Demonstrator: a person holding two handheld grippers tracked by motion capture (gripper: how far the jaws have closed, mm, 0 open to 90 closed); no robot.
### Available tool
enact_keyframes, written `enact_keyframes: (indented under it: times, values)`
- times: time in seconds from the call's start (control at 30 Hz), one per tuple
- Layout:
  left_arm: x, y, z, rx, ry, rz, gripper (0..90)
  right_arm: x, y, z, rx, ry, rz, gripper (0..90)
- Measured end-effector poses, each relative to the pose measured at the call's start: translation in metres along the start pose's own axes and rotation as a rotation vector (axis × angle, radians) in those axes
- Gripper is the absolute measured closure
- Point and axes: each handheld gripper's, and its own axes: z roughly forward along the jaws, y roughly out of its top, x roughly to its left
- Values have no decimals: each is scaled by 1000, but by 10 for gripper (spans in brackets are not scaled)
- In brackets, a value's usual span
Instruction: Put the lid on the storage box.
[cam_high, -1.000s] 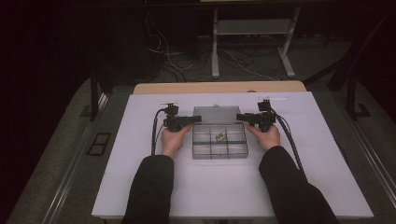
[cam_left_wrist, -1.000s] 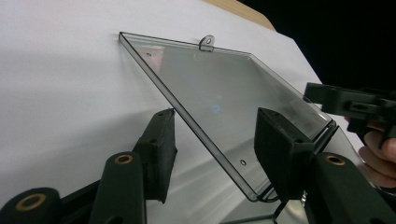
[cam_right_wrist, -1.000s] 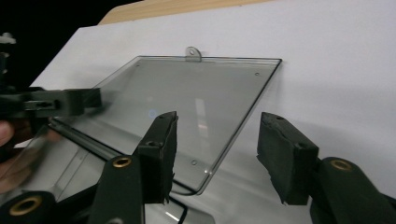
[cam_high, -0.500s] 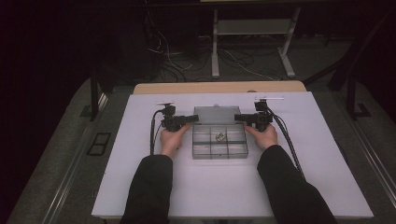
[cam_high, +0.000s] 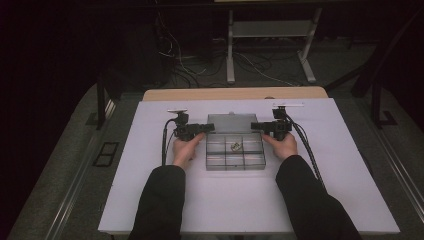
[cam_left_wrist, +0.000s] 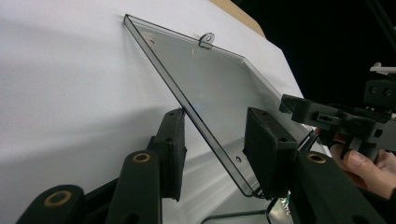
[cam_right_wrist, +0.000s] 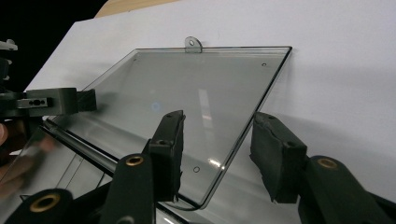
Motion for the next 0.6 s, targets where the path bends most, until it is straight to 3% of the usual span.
enact_keyframes:
  times: [0.2,0.43,0.6]
  values:
    - [1,0,0,-5,-19,-16,609,0,0,0,1,3,6,536]
    - [-3,1,-2,-38,-36,15,673,0,2,-3,-13,28,20,547]
    - [-7,2,-6,-62,-42,36,723,4,3,-6,-18,42,-2,590]
